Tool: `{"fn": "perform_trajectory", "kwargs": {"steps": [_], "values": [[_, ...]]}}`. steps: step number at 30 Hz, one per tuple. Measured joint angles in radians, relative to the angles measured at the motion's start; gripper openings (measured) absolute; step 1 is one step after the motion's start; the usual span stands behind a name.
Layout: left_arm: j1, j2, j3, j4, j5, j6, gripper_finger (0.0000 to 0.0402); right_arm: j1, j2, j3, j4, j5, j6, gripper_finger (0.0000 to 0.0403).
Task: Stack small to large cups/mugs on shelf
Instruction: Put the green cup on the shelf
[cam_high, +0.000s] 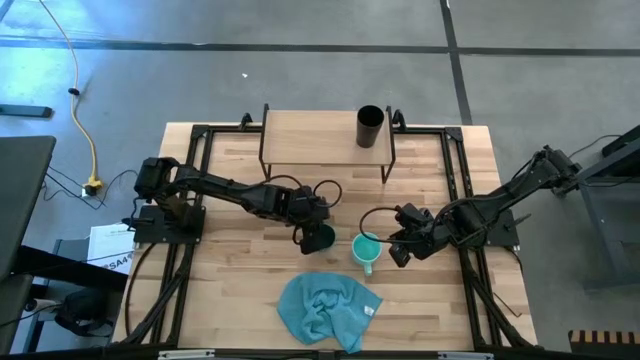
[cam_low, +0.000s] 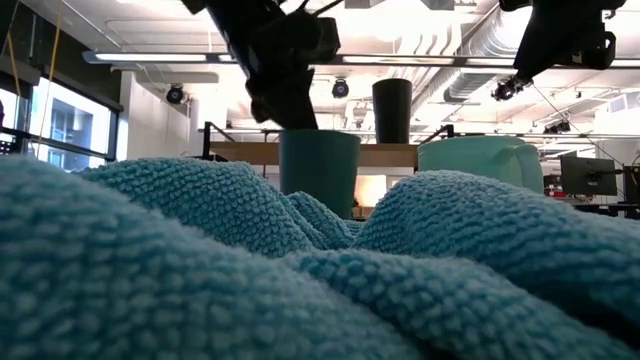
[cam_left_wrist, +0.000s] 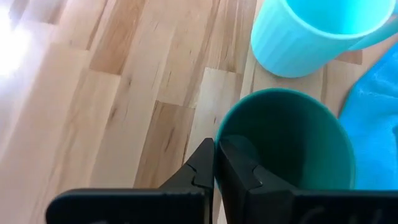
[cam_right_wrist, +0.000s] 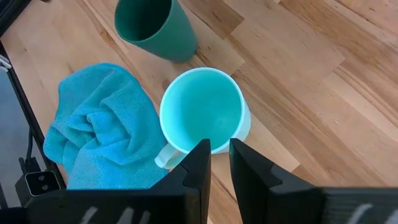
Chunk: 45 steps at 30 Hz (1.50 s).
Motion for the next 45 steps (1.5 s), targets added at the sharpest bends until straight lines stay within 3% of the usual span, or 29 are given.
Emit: {"fn": "perform_trajectory", "kwargs": {"steps": [11, 25, 34, 45], "values": [[0.063, 0.000, 0.206, -0.184, -0.018, 0.052, 0.0000, 0.005, 0.000, 0.000, 0.000, 0.001, -0.002, 0.0050], [0.271, 0.000, 0.451, -0.399, 0.003, 0.130, 0.0000, 0.054, 0.001, 0.000, 0.000, 0.051, 0.032, 0.0050], [0.412, 0.000, 0.533, -0.434, 0.076, 0.148, 0.0000, 0.072, 0.002, 0.000, 0.001, 0.052, 0.062, 0.0050], [0.529, 0.000, 0.549, -0.410, 0.130, 0.126, 0.0000, 0.072, 0.023, 0.001, 0.025, 0.053, 0.060, 0.0050]]}}
